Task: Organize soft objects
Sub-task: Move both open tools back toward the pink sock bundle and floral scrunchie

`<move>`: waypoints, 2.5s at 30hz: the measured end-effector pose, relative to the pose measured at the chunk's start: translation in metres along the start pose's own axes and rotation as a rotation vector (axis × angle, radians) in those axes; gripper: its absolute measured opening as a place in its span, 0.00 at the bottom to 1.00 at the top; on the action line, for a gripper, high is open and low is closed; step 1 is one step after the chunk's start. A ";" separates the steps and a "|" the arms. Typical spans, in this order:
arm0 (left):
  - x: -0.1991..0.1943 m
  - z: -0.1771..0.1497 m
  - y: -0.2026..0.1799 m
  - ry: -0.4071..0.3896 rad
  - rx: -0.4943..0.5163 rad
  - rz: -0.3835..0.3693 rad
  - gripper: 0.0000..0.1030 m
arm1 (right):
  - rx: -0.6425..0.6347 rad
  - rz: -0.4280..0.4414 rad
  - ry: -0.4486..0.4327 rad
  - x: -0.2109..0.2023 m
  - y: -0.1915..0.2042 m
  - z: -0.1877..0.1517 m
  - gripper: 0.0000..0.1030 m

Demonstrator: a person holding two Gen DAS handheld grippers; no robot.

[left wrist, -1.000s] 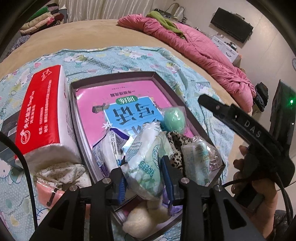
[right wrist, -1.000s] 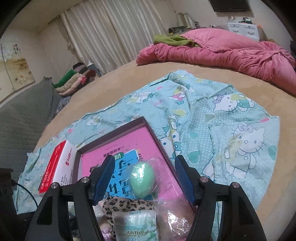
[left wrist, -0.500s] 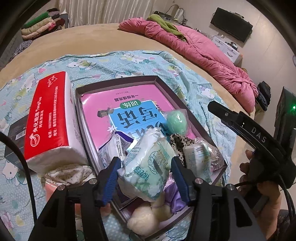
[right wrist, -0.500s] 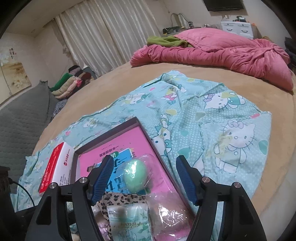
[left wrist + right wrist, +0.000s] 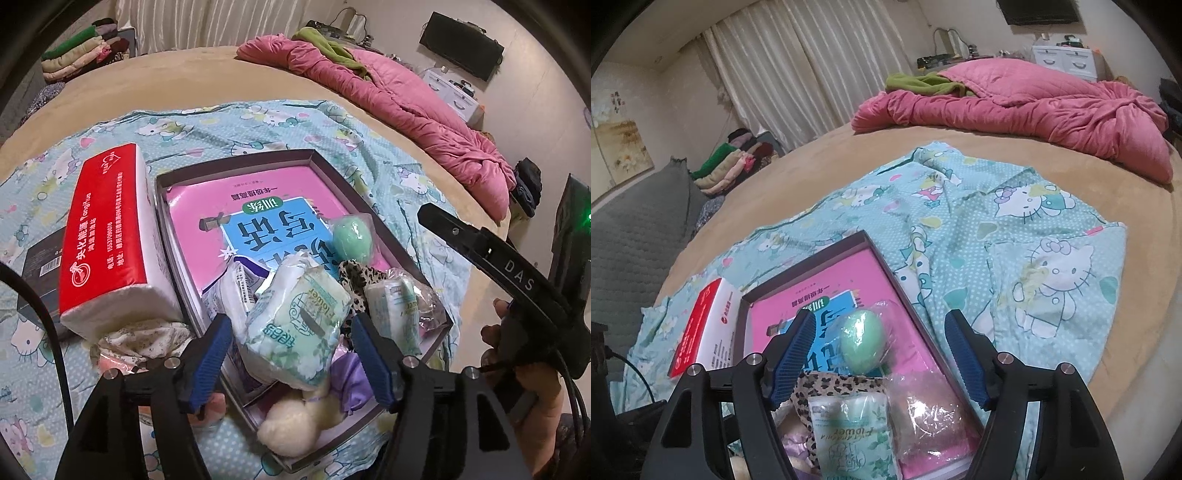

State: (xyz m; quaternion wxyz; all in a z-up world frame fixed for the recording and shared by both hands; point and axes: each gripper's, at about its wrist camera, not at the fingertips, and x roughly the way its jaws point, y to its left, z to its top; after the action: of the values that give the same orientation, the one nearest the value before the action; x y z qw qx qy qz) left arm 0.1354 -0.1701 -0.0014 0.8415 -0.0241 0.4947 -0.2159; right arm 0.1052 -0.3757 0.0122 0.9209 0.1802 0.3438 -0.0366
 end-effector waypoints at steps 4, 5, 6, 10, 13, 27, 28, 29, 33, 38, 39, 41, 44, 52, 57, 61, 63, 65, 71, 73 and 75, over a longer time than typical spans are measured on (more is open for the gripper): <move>-0.003 -0.001 0.001 -0.001 -0.004 0.006 0.71 | -0.009 -0.004 0.005 -0.001 0.002 -0.002 0.72; -0.004 -0.002 0.001 -0.003 -0.003 0.009 0.71 | -0.011 -0.005 0.005 -0.002 0.002 -0.002 0.72; -0.006 -0.002 0.001 -0.006 0.000 0.011 0.71 | -0.013 -0.006 0.005 -0.003 0.003 -0.003 0.73; -0.013 -0.003 0.000 -0.018 0.002 0.022 0.75 | -0.027 -0.010 0.004 -0.007 0.006 -0.004 0.73; -0.019 -0.004 0.000 -0.027 0.007 0.025 0.76 | -0.038 -0.013 -0.003 -0.012 0.010 -0.005 0.73; -0.052 -0.007 0.004 -0.076 0.000 0.036 0.80 | -0.077 -0.016 -0.034 -0.040 0.028 -0.007 0.74; -0.055 -0.007 0.005 -0.081 0.001 0.039 0.80 | -0.082 -0.014 -0.037 -0.042 0.030 -0.007 0.74; -0.057 -0.008 0.006 -0.085 0.001 0.042 0.80 | -0.088 -0.013 -0.039 -0.044 0.033 -0.007 0.74; -0.068 -0.010 0.010 -0.096 -0.007 0.043 0.80 | -0.106 -0.005 -0.047 -0.053 0.043 -0.008 0.74; -0.079 -0.014 0.015 -0.110 -0.006 0.059 0.81 | -0.126 0.009 -0.053 -0.063 0.055 -0.009 0.74; -0.081 -0.014 0.016 -0.113 -0.007 0.060 0.81 | -0.132 0.010 -0.053 -0.065 0.058 -0.010 0.74; -0.085 -0.015 0.019 -0.116 -0.010 0.062 0.81 | -0.145 0.012 -0.053 -0.068 0.063 -0.011 0.74; -0.091 -0.017 0.024 -0.124 -0.017 0.065 0.81 | -0.165 0.021 -0.051 -0.073 0.071 -0.014 0.74; -0.101 -0.023 0.037 -0.132 -0.035 0.072 0.81 | -0.217 0.038 -0.040 -0.081 0.092 -0.023 0.75; -0.105 -0.026 0.046 -0.129 -0.047 0.080 0.81 | -0.250 0.052 -0.031 -0.085 0.105 -0.029 0.75; -0.110 -0.030 0.056 -0.131 -0.062 0.086 0.81 | -0.277 0.061 -0.024 -0.088 0.117 -0.035 0.75; -0.113 -0.032 0.062 -0.131 -0.074 0.092 0.81 | -0.294 0.066 -0.018 -0.088 0.122 -0.038 0.75; -0.115 -0.034 0.071 -0.131 -0.093 0.095 0.81 | -0.309 0.071 -0.014 -0.089 0.127 -0.041 0.75; -0.117 -0.040 0.095 -0.121 -0.141 0.110 0.81 | -0.359 0.082 0.003 -0.088 0.143 -0.050 0.75; -0.114 -0.044 0.102 -0.114 -0.156 0.112 0.81 | -0.368 0.085 0.006 -0.087 0.145 -0.053 0.75; -0.111 -0.047 0.109 -0.102 -0.172 0.117 0.81 | -0.382 0.087 0.012 -0.086 0.149 -0.055 0.75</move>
State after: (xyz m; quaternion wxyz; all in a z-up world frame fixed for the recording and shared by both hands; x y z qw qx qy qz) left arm 0.0863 -0.0201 0.0383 0.8717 -0.0783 0.4683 -0.1215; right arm 0.0337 -0.2223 0.0748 0.9370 0.0171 0.3417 0.0703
